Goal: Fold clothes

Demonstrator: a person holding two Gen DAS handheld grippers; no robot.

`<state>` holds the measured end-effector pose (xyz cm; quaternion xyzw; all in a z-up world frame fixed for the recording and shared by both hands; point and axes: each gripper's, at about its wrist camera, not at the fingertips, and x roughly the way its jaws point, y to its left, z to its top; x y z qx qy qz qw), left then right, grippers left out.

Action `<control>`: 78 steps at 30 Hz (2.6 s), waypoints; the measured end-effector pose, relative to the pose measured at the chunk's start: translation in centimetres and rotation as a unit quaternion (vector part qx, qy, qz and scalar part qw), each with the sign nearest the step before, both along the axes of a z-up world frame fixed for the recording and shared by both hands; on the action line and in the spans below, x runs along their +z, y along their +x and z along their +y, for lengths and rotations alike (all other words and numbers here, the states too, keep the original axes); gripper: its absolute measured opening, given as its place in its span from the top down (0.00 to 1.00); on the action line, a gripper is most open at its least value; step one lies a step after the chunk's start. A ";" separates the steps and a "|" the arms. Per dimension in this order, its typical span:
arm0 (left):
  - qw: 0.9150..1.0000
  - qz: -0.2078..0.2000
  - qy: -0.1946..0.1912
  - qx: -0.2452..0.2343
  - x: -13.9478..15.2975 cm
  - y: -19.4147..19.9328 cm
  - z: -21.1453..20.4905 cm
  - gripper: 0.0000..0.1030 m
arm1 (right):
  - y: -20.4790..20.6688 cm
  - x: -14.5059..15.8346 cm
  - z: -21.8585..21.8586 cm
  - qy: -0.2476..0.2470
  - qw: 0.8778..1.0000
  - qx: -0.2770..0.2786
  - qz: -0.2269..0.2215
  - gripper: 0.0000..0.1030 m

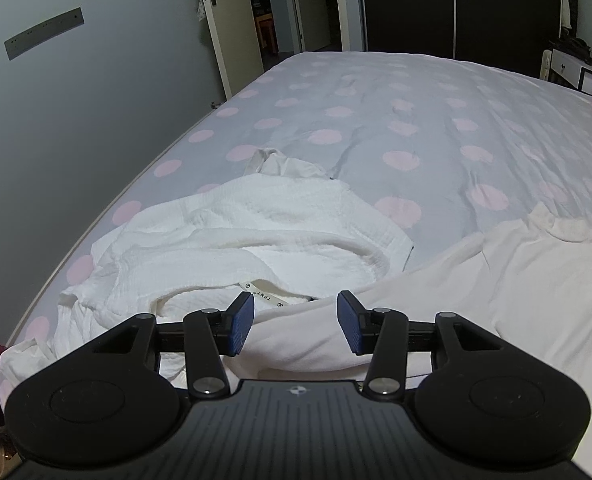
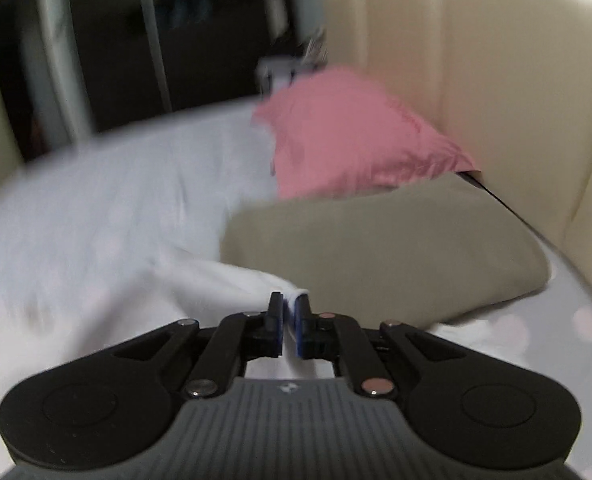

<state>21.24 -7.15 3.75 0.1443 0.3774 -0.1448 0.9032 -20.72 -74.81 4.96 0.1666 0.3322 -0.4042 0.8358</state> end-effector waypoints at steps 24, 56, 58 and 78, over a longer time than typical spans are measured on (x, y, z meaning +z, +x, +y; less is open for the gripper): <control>0.981 0.063 0.002 -0.184 -3.5 -11.1 -6.1 0.58 | 6.2 -9.5 19.7 0.124 0.975 0.176 0.049 0.74; 0.958 0.131 0.008 -0.253 -10.2 -25.7 -4.2 0.57 | 2.1 -10.7 20.6 0.171 0.984 0.049 -0.018 0.94; 0.957 0.135 0.011 -0.256 -10.5 -25.8 -4.4 0.58 | 1.0 -10.5 19.6 0.144 0.989 0.013 -0.005 0.95; 0.930 0.216 -0.020 -0.295 -14.5 -28.6 -8.8 0.85 | 1.8 -12.7 19.6 0.139 0.990 -0.003 0.022 0.94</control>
